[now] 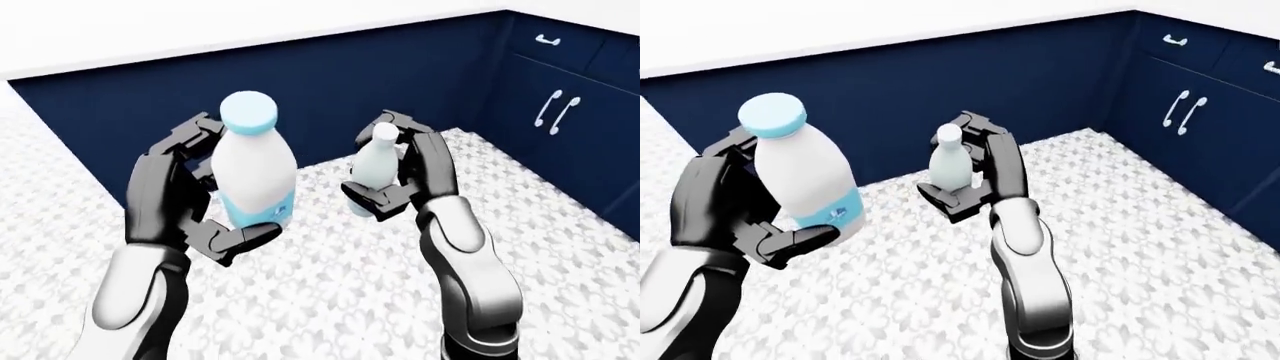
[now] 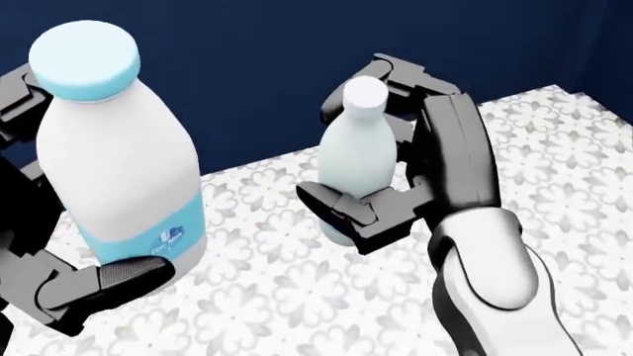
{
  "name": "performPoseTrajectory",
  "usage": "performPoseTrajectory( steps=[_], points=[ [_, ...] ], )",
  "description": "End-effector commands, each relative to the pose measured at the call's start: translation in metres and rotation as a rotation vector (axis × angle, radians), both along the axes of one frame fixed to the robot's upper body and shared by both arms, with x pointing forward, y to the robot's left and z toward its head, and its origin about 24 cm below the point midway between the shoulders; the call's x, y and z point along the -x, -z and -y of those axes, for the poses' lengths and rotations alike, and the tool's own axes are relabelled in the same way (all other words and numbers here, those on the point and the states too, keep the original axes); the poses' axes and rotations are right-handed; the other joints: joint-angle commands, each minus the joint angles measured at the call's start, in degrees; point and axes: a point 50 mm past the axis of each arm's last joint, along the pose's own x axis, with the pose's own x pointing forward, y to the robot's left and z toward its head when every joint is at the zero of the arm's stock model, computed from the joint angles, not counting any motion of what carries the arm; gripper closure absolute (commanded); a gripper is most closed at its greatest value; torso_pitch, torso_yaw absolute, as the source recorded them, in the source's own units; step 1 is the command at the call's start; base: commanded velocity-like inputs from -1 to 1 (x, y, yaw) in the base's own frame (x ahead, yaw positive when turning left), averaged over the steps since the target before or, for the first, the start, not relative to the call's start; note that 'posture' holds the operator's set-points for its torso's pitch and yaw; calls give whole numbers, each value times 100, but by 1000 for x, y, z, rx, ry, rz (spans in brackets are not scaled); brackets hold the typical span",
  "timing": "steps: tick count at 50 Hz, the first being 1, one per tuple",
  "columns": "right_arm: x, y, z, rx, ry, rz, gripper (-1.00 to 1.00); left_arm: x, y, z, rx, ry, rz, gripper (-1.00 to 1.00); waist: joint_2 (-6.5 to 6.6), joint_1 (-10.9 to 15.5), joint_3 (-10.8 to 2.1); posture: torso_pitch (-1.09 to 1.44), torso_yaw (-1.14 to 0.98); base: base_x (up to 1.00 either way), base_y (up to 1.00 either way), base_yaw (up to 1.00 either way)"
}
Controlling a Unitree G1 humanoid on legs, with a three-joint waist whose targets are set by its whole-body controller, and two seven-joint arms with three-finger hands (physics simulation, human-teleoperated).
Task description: Move the drinks to the dining counter.
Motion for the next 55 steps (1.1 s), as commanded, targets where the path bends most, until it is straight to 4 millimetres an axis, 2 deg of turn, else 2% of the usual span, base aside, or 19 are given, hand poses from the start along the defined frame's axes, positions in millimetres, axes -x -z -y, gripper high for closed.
performPoseTrajectory(
  steps=[1,8,11,17,19,20,21,23,24,25,27,37,41,42,50,52,53,54,55],
  points=[
    [7,-21,-7,-24,-50,127,100,6,-13,0,-4,-6,93,100,-8,26,-115,0,0,0,0,100],
    [7,-21,-7,-26,-52,125,100,5,-12,1,-3,-4,92,100,396,57,-30,0,0,0,0,100],
    [7,-21,-7,-26,-52,125,100,4,-11,0,-3,-5,91,100,752,101,-117,0,0,0,0,100],
    [6,-20,-7,-31,-50,125,100,4,-12,1,-4,-4,92,100,393,227,-112,0,0,0,0,100],
    [6,-20,-7,-25,-47,125,100,4,-13,0,-4,-4,92,100,273,25,-31,0,0,0,25,50],
    [6,-21,-6,-39,-40,126,100,3,-12,0,-4,-5,91,100,70,64,56,0,0,0,0,0],
    [6,-22,-5,-42,-39,126,100,4,-11,0,-2,-5,91,100,81,115,115,0,0,0,0,0],
    [6,-23,-4,-43,-29,128,100,3,-10,0,-1,-6,89,100,-170,157,9,0,0,0,0,0],
    [5,-23,-3,-38,-21,125,100,3,-10,0,-2,-7,89,100,-50,140,30,0,0,0,0,0],
    [5,-23,-3,-33,-19,126,100,3,-11,-1,-2,-8,90,100,24,74,-140,0,0,37,-5,0],
    [5,-24,-4,-32,-19,126,100,1,-12,-3,0,-13,90,100,116,12,285,0,0,75,-14,0],
    [6,-28,-6,-16,-23,134,100,0,-14,-6,-3,-22,91,100,458,-180,180,0,0,81,-3,0],
    [7,-30,-7,-9,-25,139,100,1,-15,-5,-5,-20,94,100,898,-204,152,0,0,82,0,0],
    [7,-30,-7,-8,-27,140,100,2,-16,-5,-6,-20,95,100,670,-205,278,0,0,83,0,0],
    [4,-37,-6,1,-27,140,100,-3,-21,-8,-20,-29,93,100,409,34,-125,0,0,82,0,0],
    [5,-40,-6,7,-29,140,100,-5,-22,-8,-28,-27,88,100,229,69,-189,0,0,82,0,0],
    [5,-41,-6,15,-34,136,100,-8,-20,-8,-33,-24,83,100,4,48,-213,0,0,83,0,0],
    [4,-41,-6,15,-34,137,100,-9,-20,-8,-36,-22,80,100,163,2,-43,0,0,81,0,0],
    [5,-42,-6,13,-35,136,100,-11,-19,-10,-39,-26,74,100,81,21,225,0,0,83,0,0]
  ],
)
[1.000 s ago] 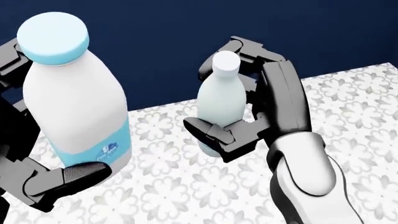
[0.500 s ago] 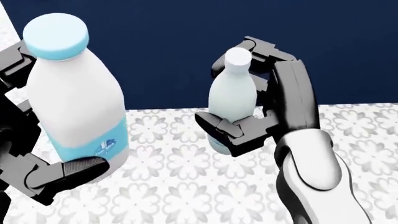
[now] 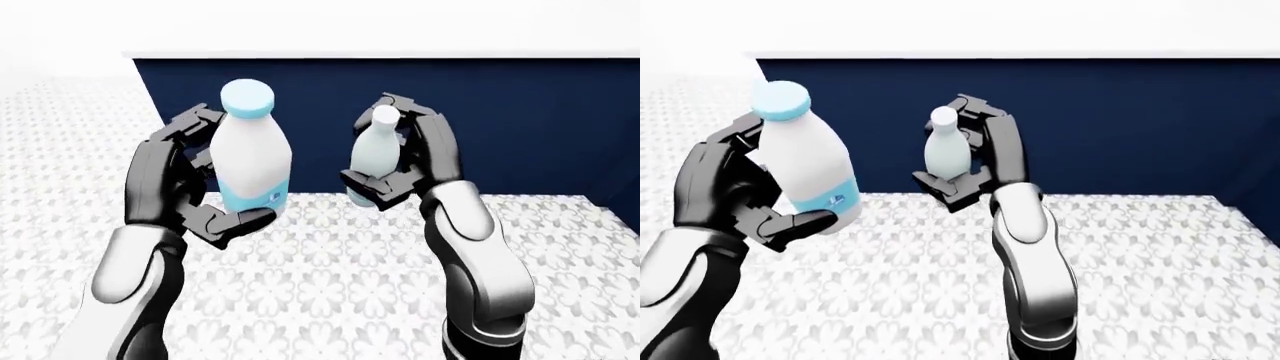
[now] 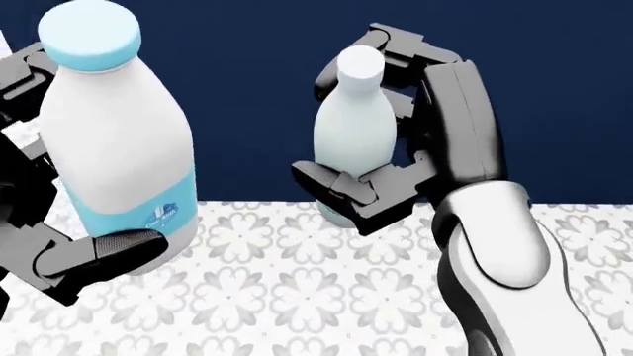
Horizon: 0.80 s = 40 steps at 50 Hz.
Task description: Move the drinks to the dining counter.
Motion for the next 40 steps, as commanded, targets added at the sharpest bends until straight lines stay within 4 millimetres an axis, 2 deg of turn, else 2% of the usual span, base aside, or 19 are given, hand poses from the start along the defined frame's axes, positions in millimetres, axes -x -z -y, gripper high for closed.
performPoseTrajectory(
  steps=[1,2,5,8,10,12,13,14,16,23,25,26,27,28,30,32,36,39,40],
  points=[
    [5,-21,-3,-13,-18,107,100,3,-15,-4,-16,-16,93,100,-81,-13,-97,0,0,83,0,0],
    [6,-23,-2,-15,-17,108,100,3,-15,-4,-20,-16,93,100,-73,-59,-277,0,0,82,0,0],
    [8,-27,5,-18,-6,115,100,5,-19,-4,-25,-15,96,100,-53,-124,-222,0,0,83,0,0],
    [12,-33,6,-11,-8,123,100,6,-23,-3,-31,-10,104,100,11,-181,-284,0,0,82,0,0],
    [13,-34,6,-5,-11,125,100,5,-24,-3,-36,-8,107,100,182,-127,-366,0,0,82,0,0],
    [14,-39,7,-3,-9,130,100,6,-27,-3,-39,-7,110,100,571,-85,-470,0,0,82,0,0],
    [14,-41,8,-3,-8,133,100,5,-28,-2,-41,-6,111,100,430,-76,-237,0,0,83,0,0],
    [14,-43,8,-3,-9,135,100,5,-29,-2,-42,-5,112,100,505,-83,-114,0,0,83,0,0],
    [15,-47,9,-1,-9,142,100,5,-32,0,-45,-2,117,100,488,-7,-292,0,0,82,0,0],
    [17,-53,8,1,-13,153,100,7,-35,2,-49,3,126,100,318,193,-362,0,0,82,0,0],
    [19,-55,7,0,-14,157,100,8,-36,2,-50,2,128,100,120,167,-426,0,0,82,0,0],
    [19,-55,7,1,-15,158,100,8,-37,1,-53,2,130,100,-142,118,-454,0,0,82,0,0],
    [20,-57,6,1,-17,160,100,9,-39,1,-53,1,132,100,-62,108,-346,0,0,83,0,0],
    [20,-58,5,1,-18,162,100,9,-40,1,-53,1,134,100,-73,139,-68,0,0,82,0,0],
    [22,-61,5,-4,-23,169,100,10,-43,2,-55,2,141,100,-130,4,-236,0,0,73,0,0],
    [25,-66,5,-7,-25,179,100,9,-46,3,-58,4,145,100,-148,-11,-241,0,0,54,0,0],
    [26,-69,5,-9,-27,187,100,10,-52,2,-62,2,153,100,45,-23,-295,0,0,35,0,0],
    [26,-70,6,-10,-21,186,100,10,-54,2,-64,3,158,100,697,-11,-428,0,0,29,0,0],
    [26,-70,6,-11,-21,186,100,10,-54,2,-64,3,159,100,493,39,-222,0,0,29,0,0]
  ],
)
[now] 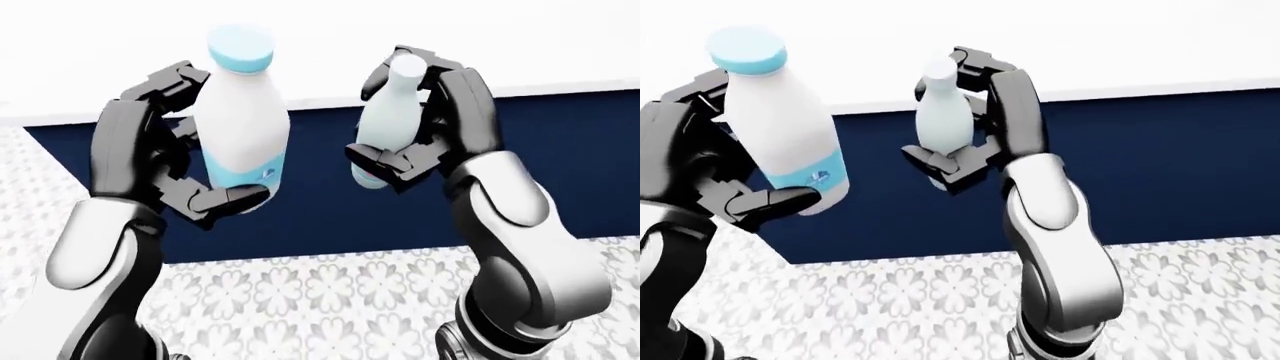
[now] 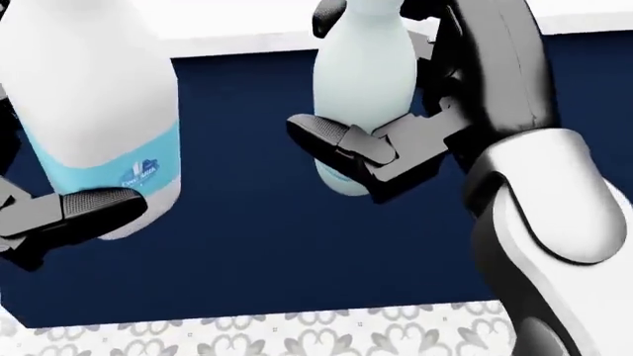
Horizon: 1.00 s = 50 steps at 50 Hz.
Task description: Move the drinks to the dining counter.
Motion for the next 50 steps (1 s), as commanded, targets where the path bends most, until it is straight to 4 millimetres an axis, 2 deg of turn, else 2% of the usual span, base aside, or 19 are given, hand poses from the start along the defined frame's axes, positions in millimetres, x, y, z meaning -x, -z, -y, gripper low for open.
performPoseTrajectory(
  steps=[1,6,8,10,12,13,15,21,24,25,27,34,37,39,41,43,47,49,50],
  points=[
    [8,-18,5,-22,20,113,100,6,-13,3,-6,11,95,100,43,-2,-236,0,0,29,0,0],
    [9,-21,4,-22,15,122,100,9,-16,4,-7,16,101,100,-83,-50,-432,0,0,21,0,0],
    [9,-22,4,-20,15,125,100,11,-17,4,-7,15,104,100,-188,-60,-401,0,0,11,0,0],
    [11,-24,3,-20,11,130,100,12,-18,3,-6,15,108,100,-366,-80,-382,0,0,11,0,0],
    [13,-27,2,-22,9,140,100,13,-18,3,-5,14,110,100,-717,-49,-350,0,0,2,0,0],
    [13,-28,2,-22,8,144,100,13,-19,2,-5,14,110,100,-606,17,-269,0,0,0,0,0],
    [15,-31,1,-24,3,156,100,14,-19,2,-4,14,111,100,-679,-34,-206,0,0,0,0,0],
    [17,-37,1,-21,4,166,100,16,-23,2,-7,13,117,100,-494,-35,-75,0,0,0,0,0],
    [16,-36,2,-22,7,160,100,16,-23,2,-7,15,118,100,29,-111,-235,0,0,31,0,0],
    [16,-36,1,-22,8,158,100,16,-23,2,-7,14,118,100,-158,-115,-197,0,0,55,0,0],
    [15,-35,1,-21,6,156,100,15,-23,2,-8,14,118,100,-53,-122,-114,0,0,62,0,0],
    [16,-36,1,-28,5,163,100,15,-23,1,-5,13,118,100,-151,-60,-184,0,0,39,0,0],
    [17,-37,1,-30,1,166,100,16,-23,1,-5,13,120,100,-533,-42,-195,0,0,0,0,0],
    [18,-35,-1,-19,-5,164,100,16,-22,1,-4,12,120,100,-383,-57,-304,0,0,-7,0,0],
    [19,-36,-1,-19,-10,170,100,17,-23,1,-4,13,122,100,-630,-68,-338,0,0,-48,2,0],
    [19,-37,-1,-20,-10,171,100,17,-24,1,-4,13,124,100,-641,-90,-419,0,0,-57,12,0],
    [18,-37,-1,-25,-8,170,100,17,-24,1,-5,14,123,100,-376,-80,-121,0,0,-10,4,0],
    [17,-36,-1,-22,-4,164,100,17,-24,1,-6,14,123,100,-58,-99,-212,0,0,0,0,0],
    [17,-35,-1,-22,-4,162,100,17,-23,1,-5,14,123,100,68,-131,-463,0,0,11,0,0]
  ],
)
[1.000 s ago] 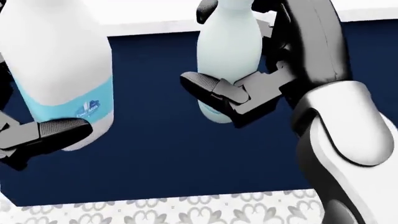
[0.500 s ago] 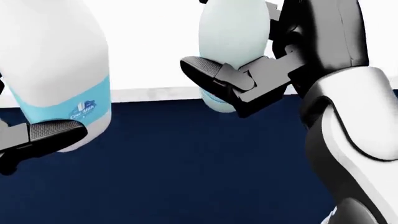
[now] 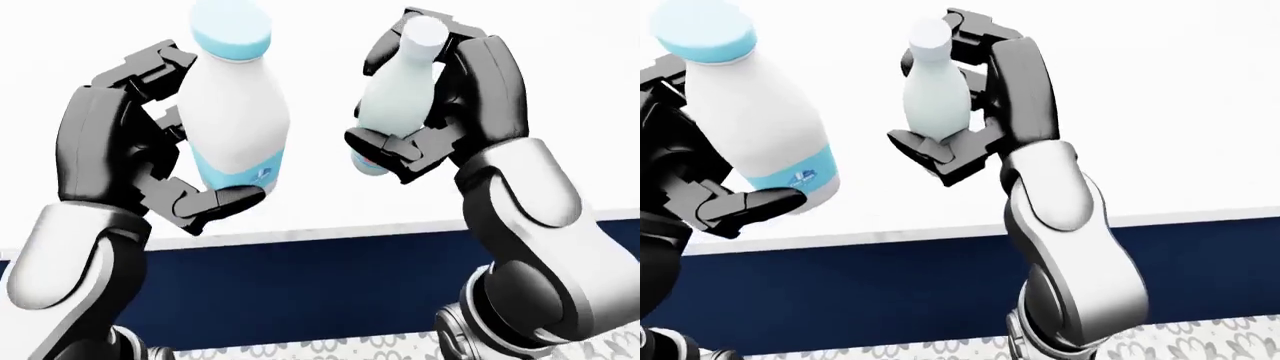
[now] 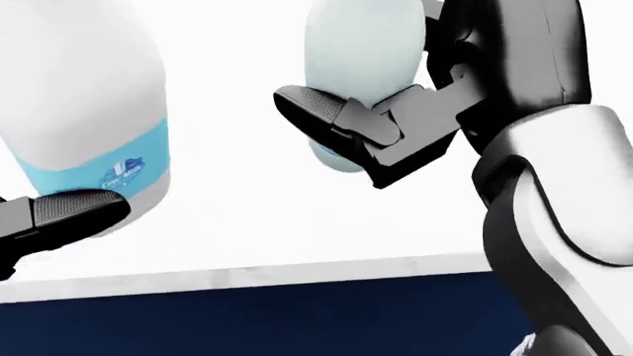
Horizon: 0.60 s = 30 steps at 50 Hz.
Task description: Move the drinks to the dining counter.
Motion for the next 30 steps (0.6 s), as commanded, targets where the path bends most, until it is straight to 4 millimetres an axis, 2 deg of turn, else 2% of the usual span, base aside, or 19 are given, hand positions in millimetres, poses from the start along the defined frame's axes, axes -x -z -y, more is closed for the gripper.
performPoseTrajectory(
  steps=[1,2,3,5,6,7,8,10,11,12,13,14,16,19,24,30],
  points=[
    [4,-10,3,-15,16,66,100,3,-7,0,3,-2,53,100,98,-12,-251,0,0,17,0,0],
    [3,-9,3,-15,17,63,100,3,-7,1,3,-2,53,100,174,-28,-186,0,0,23,0,0],
    [3,-9,3,-15,19,61,100,3,-7,0,3,-2,52,100,151,-3,-174,0,0,38,0,0],
    [3,-8,4,-17,18,68,100,3,-7,1,3,-1,52,100,59,-2,-62,0,0,47,0,0],
    [3,-8,4,-22,14,66,100,3,-8,0,4,-2,52,100,3,-13,162,0,0,0,0,0],
    [4,-8,3,-21,13,68,100,3,-8,0,4,-2,52,100,11,-19,2,0,0,0,0,0],
    [4,-9,3,-19,12,70,100,4,-7,1,3,-1,53,100,-17,-29,-24,0,0,0,0,0],
    [4,-9,3,-21,12,71,100,4,-8,1,2,-1,52,100,-85,-8,3,0,0,0,0,0],
    [4,-8,3,-19,11,70,100,4,-7,0,2,-2,53,100,-171,8,-36,0,0,0,0,0],
    [4,-8,3,-21,10,70,100,4,-7,0,2,-3,54,100,-322,32,-46,0,0,0,0,0],
    [4,-9,2,-20,9,70,100,4,-7,0,2,-3,54,100,-330,85,-74,0,0,0,0,0],
    [4,-9,2,-19,8,71,100,4,-7,-1,2,-4,55,100,-237,45,-31,0,0,0,0,0],
    [4,-9,2,-16,9,71,100,5,-8,-1,2,-4,56,100,-200,29,-125,0,0,0,0,0],
    [4,-11,2,-14,9,72,100,5,-9,-1,0,-5,57,100,-151,-1,-149,0,0,0,0,0],
    [3,-11,3,-12,11,71,100,3,-9,0,-3,-6,54,100,-126,-39,-158,0,0,0,0,0],
    [2,-14,3,-14,12,74,100,-9,-6,7,-11,5,34,100,-138,-56,-174,0,0,0,0,0]
  ],
)
